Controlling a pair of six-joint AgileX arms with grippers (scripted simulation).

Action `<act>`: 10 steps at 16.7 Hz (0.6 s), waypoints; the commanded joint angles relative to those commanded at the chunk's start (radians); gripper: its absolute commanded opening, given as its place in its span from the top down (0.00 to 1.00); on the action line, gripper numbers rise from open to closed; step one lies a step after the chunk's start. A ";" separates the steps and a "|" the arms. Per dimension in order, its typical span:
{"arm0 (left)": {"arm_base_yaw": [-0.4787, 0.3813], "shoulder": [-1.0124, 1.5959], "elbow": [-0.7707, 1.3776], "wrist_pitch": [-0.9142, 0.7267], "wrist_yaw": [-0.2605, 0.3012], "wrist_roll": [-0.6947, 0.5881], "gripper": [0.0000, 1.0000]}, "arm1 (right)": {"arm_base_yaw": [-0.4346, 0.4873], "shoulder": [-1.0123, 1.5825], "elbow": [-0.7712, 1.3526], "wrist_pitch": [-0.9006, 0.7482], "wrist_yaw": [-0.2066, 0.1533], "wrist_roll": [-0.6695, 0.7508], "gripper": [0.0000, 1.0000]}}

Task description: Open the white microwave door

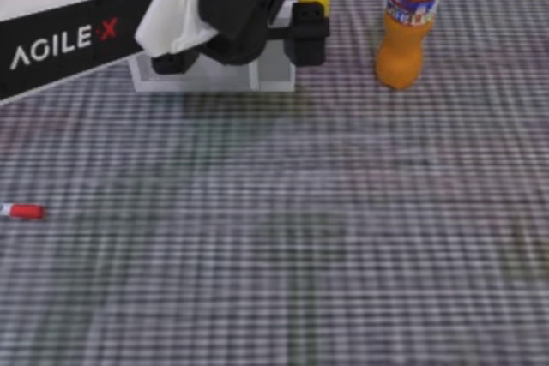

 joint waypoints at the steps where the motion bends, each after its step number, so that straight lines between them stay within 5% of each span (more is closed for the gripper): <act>1: 0.001 0.004 0.002 0.003 0.001 0.002 0.00 | 0.000 0.000 0.000 0.000 0.000 0.000 0.00; 10: 0.061 0.218 0.080 0.159 0.040 0.058 0.00 | 0.000 0.000 0.000 0.000 0.000 0.000 0.00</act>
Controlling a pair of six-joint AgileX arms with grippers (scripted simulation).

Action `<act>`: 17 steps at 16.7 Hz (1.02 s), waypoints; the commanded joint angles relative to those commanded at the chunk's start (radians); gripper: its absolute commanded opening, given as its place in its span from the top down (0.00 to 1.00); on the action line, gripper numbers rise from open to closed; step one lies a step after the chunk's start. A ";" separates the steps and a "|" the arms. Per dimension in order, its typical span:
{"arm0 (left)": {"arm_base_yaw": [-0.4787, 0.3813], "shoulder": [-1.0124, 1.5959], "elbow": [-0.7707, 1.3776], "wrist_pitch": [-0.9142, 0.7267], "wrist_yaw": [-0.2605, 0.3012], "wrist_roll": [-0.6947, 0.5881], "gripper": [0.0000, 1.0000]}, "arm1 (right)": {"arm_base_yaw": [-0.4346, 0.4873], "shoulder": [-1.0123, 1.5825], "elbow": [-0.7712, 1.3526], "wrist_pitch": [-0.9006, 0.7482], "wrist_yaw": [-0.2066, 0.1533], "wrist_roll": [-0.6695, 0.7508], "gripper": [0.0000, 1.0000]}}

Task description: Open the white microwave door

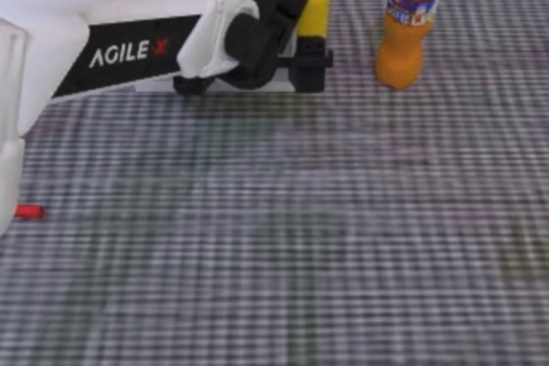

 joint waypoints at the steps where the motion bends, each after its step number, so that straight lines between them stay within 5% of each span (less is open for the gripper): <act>1: 0.000 0.000 0.000 0.000 0.000 0.000 0.00 | 0.000 0.000 0.000 0.000 0.000 0.000 0.00; 2: 0.000 0.000 0.000 0.000 0.000 0.000 0.00 | 0.000 0.000 0.000 0.000 0.000 0.000 0.00; 15: 0.000 0.000 0.000 0.000 0.000 0.000 0.98 | 0.000 0.000 0.000 0.000 0.000 0.000 0.00; 17: 0.000 0.000 0.000 0.000 0.000 0.000 1.00 | 0.000 0.000 0.000 0.000 0.000 0.000 0.00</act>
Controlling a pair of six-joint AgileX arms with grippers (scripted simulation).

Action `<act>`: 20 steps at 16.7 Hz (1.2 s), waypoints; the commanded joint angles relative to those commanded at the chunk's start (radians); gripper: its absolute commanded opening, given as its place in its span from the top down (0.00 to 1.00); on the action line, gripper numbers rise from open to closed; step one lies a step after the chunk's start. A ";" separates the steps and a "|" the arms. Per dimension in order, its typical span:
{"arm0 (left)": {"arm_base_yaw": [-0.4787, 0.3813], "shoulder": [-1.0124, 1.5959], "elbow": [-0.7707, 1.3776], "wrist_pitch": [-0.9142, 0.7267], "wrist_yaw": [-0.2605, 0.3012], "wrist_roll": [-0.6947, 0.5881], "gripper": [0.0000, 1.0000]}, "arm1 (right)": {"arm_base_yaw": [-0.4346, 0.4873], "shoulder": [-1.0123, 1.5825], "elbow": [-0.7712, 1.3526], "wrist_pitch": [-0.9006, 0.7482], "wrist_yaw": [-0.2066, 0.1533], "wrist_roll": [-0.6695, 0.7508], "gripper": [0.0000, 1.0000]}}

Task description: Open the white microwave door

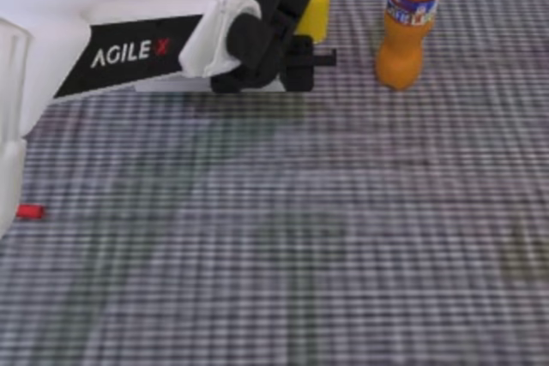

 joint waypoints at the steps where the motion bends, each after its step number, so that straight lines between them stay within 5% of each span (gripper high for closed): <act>1: 0.000 0.000 0.000 0.000 0.000 0.000 1.00 | 0.000 0.000 0.000 0.000 0.000 0.000 0.00; 20: -0.033 -0.087 -0.136 0.038 -0.021 -0.029 1.00 | 0.000 0.000 0.000 0.000 0.000 0.000 0.00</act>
